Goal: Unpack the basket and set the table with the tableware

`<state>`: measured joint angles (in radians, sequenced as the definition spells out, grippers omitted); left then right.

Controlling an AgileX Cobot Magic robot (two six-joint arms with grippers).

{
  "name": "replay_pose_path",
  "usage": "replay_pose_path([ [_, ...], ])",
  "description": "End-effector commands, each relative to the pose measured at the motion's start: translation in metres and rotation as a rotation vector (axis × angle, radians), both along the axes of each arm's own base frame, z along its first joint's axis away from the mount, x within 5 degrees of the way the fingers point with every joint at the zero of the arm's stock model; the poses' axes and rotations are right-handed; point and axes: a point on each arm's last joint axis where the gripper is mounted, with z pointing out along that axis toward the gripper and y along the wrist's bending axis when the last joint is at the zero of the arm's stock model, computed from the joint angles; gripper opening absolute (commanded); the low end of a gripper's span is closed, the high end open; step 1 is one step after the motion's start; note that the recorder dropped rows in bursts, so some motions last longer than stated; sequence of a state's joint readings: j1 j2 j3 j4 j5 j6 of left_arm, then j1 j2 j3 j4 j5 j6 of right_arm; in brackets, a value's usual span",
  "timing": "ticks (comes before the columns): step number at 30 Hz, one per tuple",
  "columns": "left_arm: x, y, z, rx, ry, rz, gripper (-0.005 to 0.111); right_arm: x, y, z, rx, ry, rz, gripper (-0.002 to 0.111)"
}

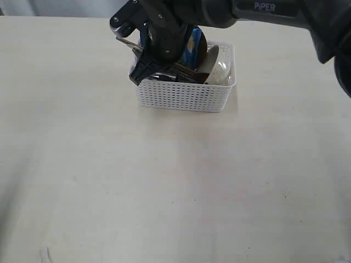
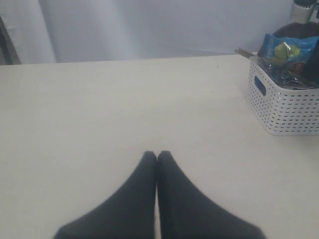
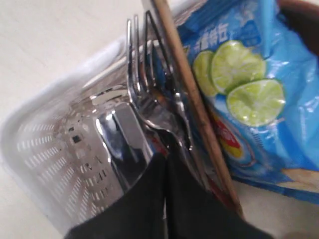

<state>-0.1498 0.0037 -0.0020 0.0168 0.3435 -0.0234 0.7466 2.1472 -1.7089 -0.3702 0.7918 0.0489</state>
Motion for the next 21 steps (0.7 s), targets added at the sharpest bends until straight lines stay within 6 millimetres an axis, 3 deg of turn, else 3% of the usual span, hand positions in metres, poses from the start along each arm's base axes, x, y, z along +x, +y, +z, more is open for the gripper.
replay_pose_path([
  [1, 0.000, 0.000, 0.000, 0.003, -0.003, -0.007, 0.000, 0.001, -0.008, 0.026, 0.032, -0.049, -0.012, -0.001],
  [6, 0.000, 0.000, 0.000, 0.003, -0.003, -0.007, 0.000, 0.000, -0.010, 0.033, 0.057, -0.043, -0.016, 0.004],
  [12, 0.000, 0.000, 0.000, 0.003, -0.003, -0.007, 0.000, -0.006, -0.004, 0.030, 0.091, 0.026, 0.041, 0.053],
  [17, 0.000, 0.000, 0.000, 0.003, -0.003, -0.007, 0.000, -0.003, -0.008, 0.028, 0.075, 0.018, 0.009, 0.043],
  [21, 0.000, 0.000, 0.000, 0.003, -0.003, -0.007, 0.000, 0.001, -0.015, 0.015, -0.017, 0.049, 0.028, 0.042],
])
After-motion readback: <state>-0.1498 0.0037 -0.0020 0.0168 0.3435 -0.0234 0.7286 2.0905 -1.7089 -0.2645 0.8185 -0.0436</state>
